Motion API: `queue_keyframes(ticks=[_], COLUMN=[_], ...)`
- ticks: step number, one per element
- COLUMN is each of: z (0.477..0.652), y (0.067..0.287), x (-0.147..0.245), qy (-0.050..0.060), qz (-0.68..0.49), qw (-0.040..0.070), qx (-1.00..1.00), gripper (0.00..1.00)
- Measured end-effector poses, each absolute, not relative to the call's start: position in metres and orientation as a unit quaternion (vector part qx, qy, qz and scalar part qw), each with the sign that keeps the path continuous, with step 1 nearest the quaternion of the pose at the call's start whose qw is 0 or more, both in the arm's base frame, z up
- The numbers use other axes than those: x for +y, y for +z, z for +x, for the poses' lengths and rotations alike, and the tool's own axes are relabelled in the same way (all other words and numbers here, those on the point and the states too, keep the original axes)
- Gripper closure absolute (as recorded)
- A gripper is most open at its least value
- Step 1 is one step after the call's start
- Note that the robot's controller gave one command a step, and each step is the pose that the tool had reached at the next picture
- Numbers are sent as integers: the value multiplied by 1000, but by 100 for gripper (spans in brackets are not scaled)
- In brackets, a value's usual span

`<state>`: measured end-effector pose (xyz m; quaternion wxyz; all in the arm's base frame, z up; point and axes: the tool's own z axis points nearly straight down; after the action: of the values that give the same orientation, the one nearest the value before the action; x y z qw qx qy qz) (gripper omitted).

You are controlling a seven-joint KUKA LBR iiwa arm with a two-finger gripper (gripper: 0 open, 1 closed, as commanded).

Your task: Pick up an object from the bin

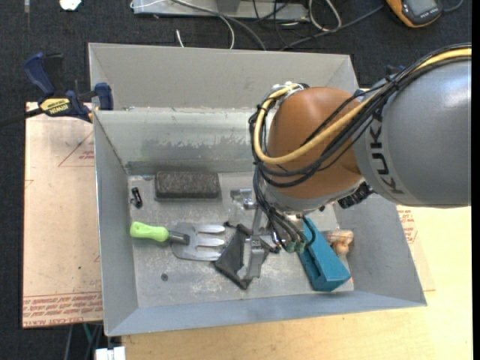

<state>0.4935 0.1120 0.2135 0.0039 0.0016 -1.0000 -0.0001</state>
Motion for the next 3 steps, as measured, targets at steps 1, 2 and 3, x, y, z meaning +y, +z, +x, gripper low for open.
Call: queue_keyframes(ticks=[1,2,3], z=[495,491,495], y=[217,150,120], x=[111,114,108], qy=[-1,-1,-2], qz=[0,15,-44], qw=[0,-2,-2], qx=[-1000,-1000,-999], gripper=[0,0,0])
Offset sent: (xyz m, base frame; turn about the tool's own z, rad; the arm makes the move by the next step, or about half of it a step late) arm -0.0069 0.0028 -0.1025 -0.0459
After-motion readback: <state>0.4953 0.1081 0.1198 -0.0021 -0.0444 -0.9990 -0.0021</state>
